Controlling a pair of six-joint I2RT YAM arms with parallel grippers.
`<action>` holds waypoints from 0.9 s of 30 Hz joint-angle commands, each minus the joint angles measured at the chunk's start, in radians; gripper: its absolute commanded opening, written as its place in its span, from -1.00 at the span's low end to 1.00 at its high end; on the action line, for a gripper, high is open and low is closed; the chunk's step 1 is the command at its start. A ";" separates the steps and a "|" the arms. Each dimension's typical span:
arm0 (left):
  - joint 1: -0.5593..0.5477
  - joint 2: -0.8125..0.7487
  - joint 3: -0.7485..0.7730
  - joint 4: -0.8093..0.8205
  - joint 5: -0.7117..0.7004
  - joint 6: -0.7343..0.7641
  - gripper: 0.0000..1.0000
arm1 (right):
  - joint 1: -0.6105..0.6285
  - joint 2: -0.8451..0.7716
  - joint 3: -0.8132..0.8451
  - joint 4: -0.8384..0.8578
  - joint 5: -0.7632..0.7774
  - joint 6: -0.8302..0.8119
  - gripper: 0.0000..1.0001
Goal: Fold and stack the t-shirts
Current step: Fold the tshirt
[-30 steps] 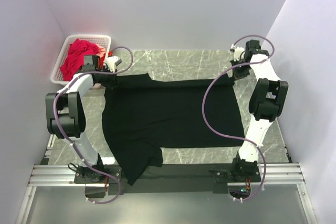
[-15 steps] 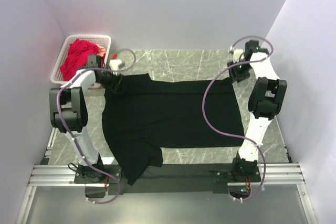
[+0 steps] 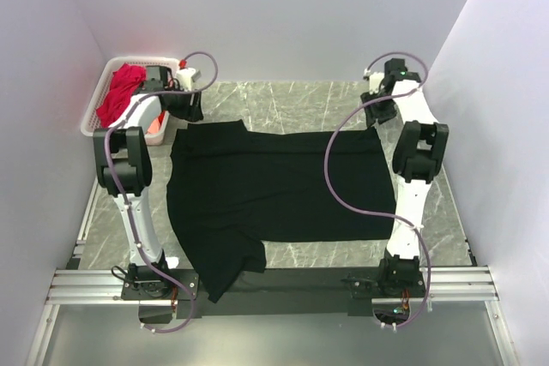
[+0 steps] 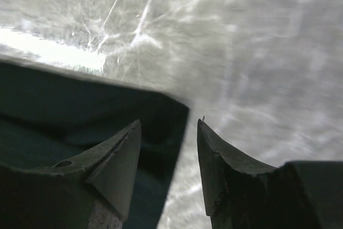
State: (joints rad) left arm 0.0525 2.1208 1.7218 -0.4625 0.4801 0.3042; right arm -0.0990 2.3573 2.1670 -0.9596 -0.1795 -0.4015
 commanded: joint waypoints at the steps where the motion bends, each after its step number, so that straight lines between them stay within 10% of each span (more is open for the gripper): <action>1: -0.013 0.021 0.024 -0.004 -0.072 -0.048 0.25 | 0.018 0.020 0.010 0.013 0.048 -0.005 0.08; 27: -0.002 -0.035 -0.042 -0.067 -0.166 -0.022 0.33 | -0.042 -0.043 0.068 -0.148 -0.133 0.096 0.03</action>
State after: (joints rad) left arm 0.0357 2.1311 1.6352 -0.5209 0.3466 0.2714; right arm -0.1482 2.3489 2.1967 -1.0458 -0.2276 -0.3477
